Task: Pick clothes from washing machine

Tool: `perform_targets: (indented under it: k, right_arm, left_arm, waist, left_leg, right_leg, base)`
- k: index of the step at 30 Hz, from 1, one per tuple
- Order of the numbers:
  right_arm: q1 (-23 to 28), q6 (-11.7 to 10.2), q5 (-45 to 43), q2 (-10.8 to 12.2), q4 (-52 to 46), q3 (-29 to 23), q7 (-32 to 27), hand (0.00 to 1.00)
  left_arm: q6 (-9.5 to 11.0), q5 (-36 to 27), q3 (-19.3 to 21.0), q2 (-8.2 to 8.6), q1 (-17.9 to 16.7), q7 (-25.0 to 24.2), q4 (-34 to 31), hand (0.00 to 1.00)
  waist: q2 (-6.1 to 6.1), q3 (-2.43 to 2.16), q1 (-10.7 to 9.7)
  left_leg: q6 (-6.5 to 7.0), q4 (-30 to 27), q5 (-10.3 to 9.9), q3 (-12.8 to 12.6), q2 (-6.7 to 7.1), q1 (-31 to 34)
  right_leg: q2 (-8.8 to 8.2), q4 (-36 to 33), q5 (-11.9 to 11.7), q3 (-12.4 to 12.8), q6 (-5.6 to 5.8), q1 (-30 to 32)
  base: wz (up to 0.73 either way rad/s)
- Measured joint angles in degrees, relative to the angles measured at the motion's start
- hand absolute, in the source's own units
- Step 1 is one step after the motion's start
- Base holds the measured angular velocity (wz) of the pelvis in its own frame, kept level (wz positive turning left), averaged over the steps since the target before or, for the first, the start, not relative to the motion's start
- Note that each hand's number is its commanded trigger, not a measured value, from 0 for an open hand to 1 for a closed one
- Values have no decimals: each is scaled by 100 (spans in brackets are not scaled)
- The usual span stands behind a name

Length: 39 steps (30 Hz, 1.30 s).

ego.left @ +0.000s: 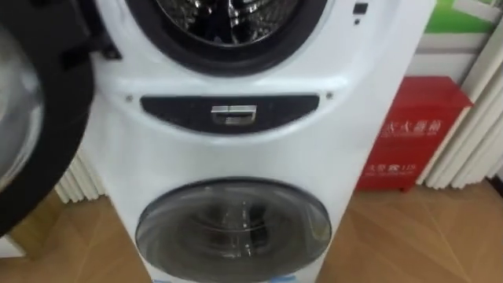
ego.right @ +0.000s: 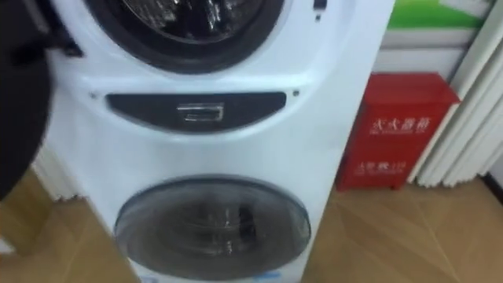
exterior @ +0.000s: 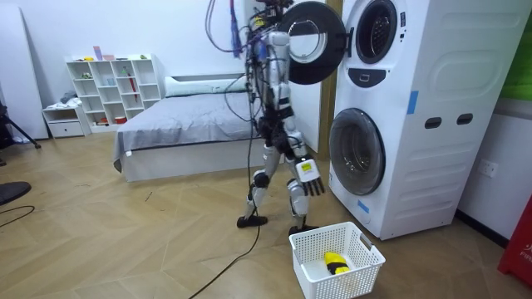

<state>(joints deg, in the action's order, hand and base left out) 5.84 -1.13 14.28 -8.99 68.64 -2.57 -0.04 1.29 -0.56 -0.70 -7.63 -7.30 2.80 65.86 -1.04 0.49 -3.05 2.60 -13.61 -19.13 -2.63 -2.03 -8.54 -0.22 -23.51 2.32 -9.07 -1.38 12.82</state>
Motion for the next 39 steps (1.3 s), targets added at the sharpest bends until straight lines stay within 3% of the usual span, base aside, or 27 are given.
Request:
perform_targets:
  k: [1,2,3,4,5,6,8,12,15,19,22,23,30,34,36,37,38,39]
  right_arm:
    - [12,0,7,-15,13,1,-16,0]
    - [22,-1,-13,-55,49,6,-29,0]
    - [37,-8,-14,-66,59,14,-38,0]
    - [50,-33,-13,-59,69,22,-44,0]
    - [-4,-61,-29,-25,71,22,-42,0]
    - [-83,-88,-119,-10,73,33,-36,0]
    - [-193,-131,-141,62,59,173,-11,0]
    - [-158,-133,-150,137,145,354,186,0]
    - [-137,-129,-159,136,197,353,282,0]
    - [-140,-130,-326,129,198,308,341,0]
    - [-149,-135,-313,131,197,303,387,0]
    - [-142,-135,-313,131,195,295,388,0]
    - [-114,-140,-338,109,172,-232,303,0]
    - [-109,-176,-619,-28,12,-789,334,0]
    - [0,-260,-809,-191,-250,-1117,323,0]
    - [2,-302,-838,-245,-301,-1158,310,0]
    - [87,-355,-869,-359,-437,-1264,271,0]
    - [141,-407,-900,-474,-444,-1306,236,0]
  left_arm:
    - [15,0,1,-2,13,28,0,0]
    - [83,2,-1,-2,22,65,-3,0]
    - [106,11,5,-7,7,64,-7,0]
    - [114,11,52,-35,-12,51,-15,0]
    - [111,10,180,-48,-38,34,-15,0]
    - [108,9,327,13,-43,17,16,0]
    - [110,5,478,53,-43,0,76,0]
    - [126,-245,568,3,-51,44,75,0]
    - [129,-345,591,-35,-51,52,56,0]
    - [128,-460,626,-7,-80,52,58,0]
    - [130,-806,627,53,-124,51,83,0]
    - [132,-943,642,75,-130,50,110,0]
    - [137,-1803,1352,25,-233,167,234,0]
    - [123,-2118,2227,-346,-183,192,124,0]
    - [123,-2583,2624,-846,-35,216,-22,0]
    - [128,-2663,2663,-985,-2,222,-26,0]
    - [130,-2872,2752,-1255,43,242,-114,0]
    - [169,-3047,2763,-1503,101,274,-209,0]
  waist:
    - [-37,-20,-4]
    - [0,-10,14]
    - [49,-12,35]
    - [151,-25,91]
    - [293,-57,245]
    - [209,-45,359]
    - [110,-50,396]
    - [203,-47,414]
    - [281,-81,411]
    - [288,-82,400]
    - [240,-61,422]
    - [211,-15,424]
    - [175,-5,448]
    - [131,5,506]
    - [35,-2,525]
    - [-4,-24,529]
    - [-98,-60,526]
    - [-181,-60,521]
  left_leg:
    - [-60,8,60,-149,-65,26]
    - [-168,58,180,-474,-148,44]
    - [-212,97,234,-594,-152,42]
    - [-277,78,290,-790,-99,52]
    - [-336,-25,297,-848,13,99]
    - [-363,-58,338,-818,82,134]
    - [-335,87,457,-754,38,106]
    - [-353,275,555,-846,-75,119]
    - [-362,220,549,-881,-129,196]
    - [-375,189,541,-795,-156,192]
    - [-375,236,542,-705,-157,148]
    - [-375,243,541,-684,-156,105]
    - [-376,306,541,-634,-144,94]
    - [-377,334,540,-651,-134,39]
    - [-382,366,537,-644,-134,34]
    - [-382,376,537,-645,-134,36]
    - [-382,396,537,-643,-131,41]
    - [-380,411,538,-632,-123,32]
  right_leg:
    - [-109,-273,291,10,21,-128]
    - [-392,-761,819,37,140,-458]
    - [-524,-915,1034,72,226,-645]
    - [-703,-935,1361,197,418,-982]
    - [-741,-575,1524,318,488,-1076]
    - [-660,-202,1495,368,397,-1139]
    - [-467,225,1240,452,290,-1252]
    - [-290,754,898,533,265,-1385]
    - [-229,904,820,547,249,-1385]
    - [-201,905,810,523,236,-1387]
    - [-187,992,809,523,235,-1444]
    - [-186,1002,809,518,236,-1492]
    - [-186,1094,808,485,234,-1526]
    - [-193,1101,809,485,235,-1577]
    - [-178,1159,800,501,242,-1577]
    - [-175,1185,778,499,245,-1582]
    - [-174,1189,748,501,255,-1583]
    - [-181,1187,742,506,260,-1583]
  base:
    - [86]
    - [70]
    - [65]
    - [12]
    - [-30]
    - [-61]
    - [-47]
    - [-19]
    - [-3]
    - [0]
    - [0]
    - [-3]
    - [1]
    - [0]
    - [0]
    - [0]
    - [-4]
    - [0]
